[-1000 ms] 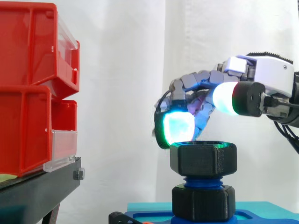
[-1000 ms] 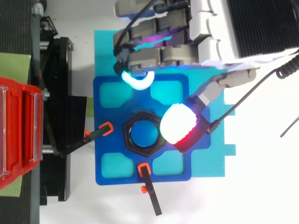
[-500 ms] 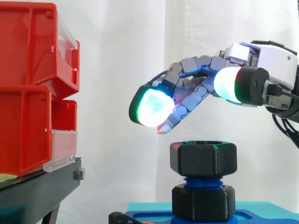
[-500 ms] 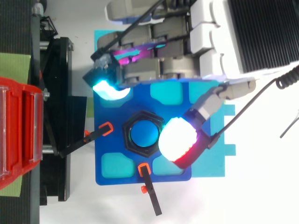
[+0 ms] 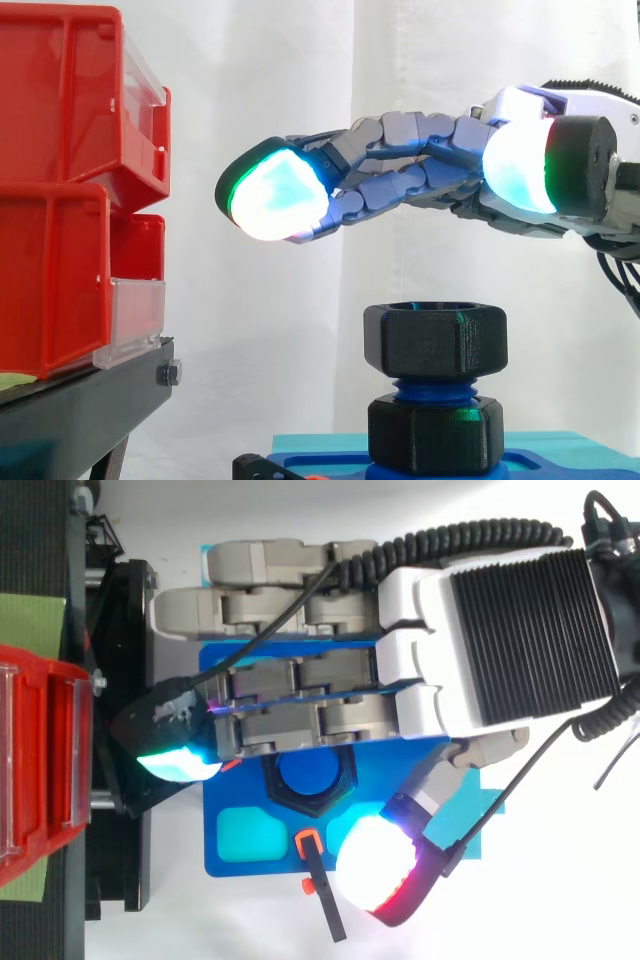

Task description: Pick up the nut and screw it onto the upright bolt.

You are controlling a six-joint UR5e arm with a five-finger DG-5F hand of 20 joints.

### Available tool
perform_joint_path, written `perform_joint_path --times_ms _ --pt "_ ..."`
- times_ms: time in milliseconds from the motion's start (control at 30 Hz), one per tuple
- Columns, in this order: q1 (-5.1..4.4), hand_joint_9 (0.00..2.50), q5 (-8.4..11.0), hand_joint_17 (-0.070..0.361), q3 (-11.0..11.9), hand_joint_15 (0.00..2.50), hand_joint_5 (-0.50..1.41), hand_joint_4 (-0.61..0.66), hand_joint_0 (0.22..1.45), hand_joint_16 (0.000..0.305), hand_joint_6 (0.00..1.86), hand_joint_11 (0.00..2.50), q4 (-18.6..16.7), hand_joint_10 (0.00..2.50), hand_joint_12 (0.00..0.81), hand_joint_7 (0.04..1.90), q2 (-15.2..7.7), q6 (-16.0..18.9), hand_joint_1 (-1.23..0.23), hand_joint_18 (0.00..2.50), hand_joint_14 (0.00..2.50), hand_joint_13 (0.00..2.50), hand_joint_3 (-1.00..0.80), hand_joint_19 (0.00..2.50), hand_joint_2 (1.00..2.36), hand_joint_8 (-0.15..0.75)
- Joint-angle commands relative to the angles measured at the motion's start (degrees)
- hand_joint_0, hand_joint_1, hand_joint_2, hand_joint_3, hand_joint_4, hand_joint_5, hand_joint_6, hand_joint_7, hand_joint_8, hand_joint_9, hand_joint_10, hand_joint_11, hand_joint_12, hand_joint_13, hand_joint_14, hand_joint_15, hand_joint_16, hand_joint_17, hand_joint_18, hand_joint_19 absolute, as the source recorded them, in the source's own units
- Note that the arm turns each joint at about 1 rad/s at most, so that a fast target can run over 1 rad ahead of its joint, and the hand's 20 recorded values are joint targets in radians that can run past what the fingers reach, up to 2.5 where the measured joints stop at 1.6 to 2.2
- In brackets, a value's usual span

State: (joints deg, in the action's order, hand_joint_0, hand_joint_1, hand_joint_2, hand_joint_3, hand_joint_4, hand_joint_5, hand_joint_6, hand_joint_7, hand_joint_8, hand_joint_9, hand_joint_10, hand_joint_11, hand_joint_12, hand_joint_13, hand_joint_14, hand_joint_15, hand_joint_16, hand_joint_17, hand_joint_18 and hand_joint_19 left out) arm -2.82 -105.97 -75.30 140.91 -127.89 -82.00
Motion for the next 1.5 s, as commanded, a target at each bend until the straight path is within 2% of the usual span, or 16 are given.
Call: perform_joint_path --times_ms 0,267,533,667,1100,1467 --pt "-0.26 0.04 0.32 0.094 0.1 0.00 -0.16 0.09 0.43 0.042 0.50 0.00 0.3 0.00 0.314 0.60 0.0 -0.3 -0.06 0.00 0.00 0.00 -0.50 0.00 1.00 0.124" --pt "-0.34 0.16 0.32 0.089 0.0 0.00 -0.09 0.12 0.45 0.039 0.50 0.00 2.5 0.00 0.299 0.70 0.0 -0.5 -0.08 0.00 0.00 0.01 -0.50 0.00 1.00 0.133" --pt "-0.34 0.25 0.32 0.081 0.0 0.00 -0.06 0.16 0.47 0.036 0.50 0.00 4.3 0.00 0.294 0.90 0.0 -0.5 -0.10 0.00 0.00 0.10 -0.50 0.00 1.00 0.156" --pt "-0.34 0.29 0.32 0.078 0.0 0.00 -0.05 0.18 0.47 0.035 0.50 0.00 6.2 0.00 0.295 0.95 0.0 -0.7 -0.11 0.00 0.00 0.13 -0.50 0.00 1.00 0.161" --pt "0.01 0.42 0.14 0.069 0.0 0.00 -0.02 0.20 0.49 0.031 0.50 0.00 6.5 0.00 0.287 1.18 0.0 -1.1 -0.15 0.00 0.00 0.22 -0.50 0.00 1.00 0.192" --pt "1.06 0.58 -0.03 0.060 0.0 0.00 0.02 0.15 0.50 0.027 0.50 0.00 6.5 0.00 0.267 1.35 0.0 -1.1 -0.20 0.00 0.00 0.29 -0.50 0.00 1.00 0.209"
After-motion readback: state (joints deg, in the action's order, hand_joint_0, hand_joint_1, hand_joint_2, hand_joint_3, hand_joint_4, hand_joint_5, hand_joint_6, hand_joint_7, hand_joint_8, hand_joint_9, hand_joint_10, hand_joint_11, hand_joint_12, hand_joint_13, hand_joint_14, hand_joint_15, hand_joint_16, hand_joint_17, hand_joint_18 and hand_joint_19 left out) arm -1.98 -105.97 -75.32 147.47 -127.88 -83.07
